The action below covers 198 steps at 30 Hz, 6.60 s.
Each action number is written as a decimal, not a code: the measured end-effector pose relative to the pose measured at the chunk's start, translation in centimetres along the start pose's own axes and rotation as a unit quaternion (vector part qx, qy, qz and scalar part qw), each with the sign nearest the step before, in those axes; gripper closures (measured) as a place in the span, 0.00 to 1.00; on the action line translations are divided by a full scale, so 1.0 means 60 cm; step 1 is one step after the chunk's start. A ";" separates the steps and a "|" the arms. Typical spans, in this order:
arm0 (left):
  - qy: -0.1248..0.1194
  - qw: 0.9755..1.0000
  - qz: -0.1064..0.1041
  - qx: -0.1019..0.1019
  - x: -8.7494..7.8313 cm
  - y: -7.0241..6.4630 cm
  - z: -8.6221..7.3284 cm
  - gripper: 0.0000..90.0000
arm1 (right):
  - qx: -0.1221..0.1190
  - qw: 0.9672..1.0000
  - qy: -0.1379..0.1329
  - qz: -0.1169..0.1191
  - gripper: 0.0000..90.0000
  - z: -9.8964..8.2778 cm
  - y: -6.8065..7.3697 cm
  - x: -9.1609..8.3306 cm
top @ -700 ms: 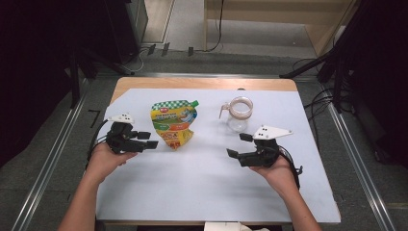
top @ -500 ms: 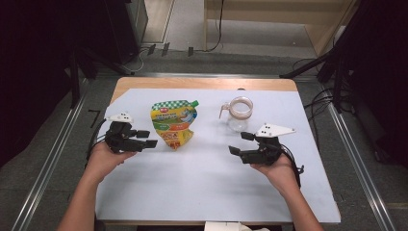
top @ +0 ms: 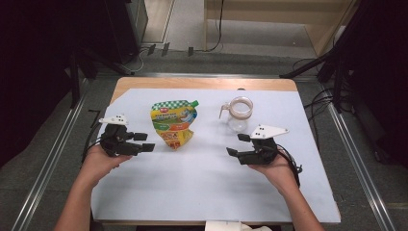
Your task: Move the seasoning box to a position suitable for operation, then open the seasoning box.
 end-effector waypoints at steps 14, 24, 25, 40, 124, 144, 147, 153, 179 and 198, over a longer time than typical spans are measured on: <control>0.009 1.000 -0.007 0.026 0.014 -0.030 0.013 0.39 | 0.028 1.000 0.002 0.004 0.49 0.007 -0.004 -0.007; 0.010 0.999 -0.024 0.035 0.030 -0.063 0.035 0.44 | 0.035 0.999 0.000 -0.012 0.47 0.007 -0.018 -0.017; 0.014 0.999 -0.024 0.046 0.037 -0.070 0.038 0.43 | 0.034 0.999 -0.001 -0.017 0.47 0.006 -0.020 -0.019; 0.025 0.997 -0.032 0.068 0.070 -0.106 0.049 0.42 | 0.076 0.995 -0.012 -0.069 0.44 0.008 -0.079 -0.009; 0.042 0.994 -0.063 0.080 0.120 -0.138 0.051 0.46 | 0.042 0.996 -0.040 -0.067 0.13 0.006 0.007 0.044; 0.024 0.995 -0.068 0.075 0.138 -0.136 0.059 0.52 | -0.016 1.000 -0.002 -0.023 0.13 -0.040 0.053 0.076; 0.020 0.995 -0.065 0.072 0.143 -0.135 0.062 0.52 | 0.000 1.000 -0.005 -0.024 0.11 -0.044 0.055 0.077; 0.030 0.995 -0.067 0.072 0.148 -0.133 0.063 0.55 | 0.039 0.999 0.020 0.012 0.08 -0.042 0.047 0.054; 0.040 0.996 -0.034 0.073 0.186 -0.130 0.077 0.98 | 0.025 0.998 0.049 0.007 0.99 -0.045 0.068 -0.041; 0.061 0.993 -0.057 0.084 0.211 -0.145 0.066 1.00 | 0.038 0.997 0.067 -0.010 1.00 -0.042 0.066 -0.031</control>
Point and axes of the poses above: each handheld gripper's, and its own axes: x roughly forward along the jaws, z roughly out of its top, y roughly to its left, the point moved 3 cm from there along x, roughly forward along the jaws, and after that the axes turned 6 degrees about x, right-handed, at the moved point
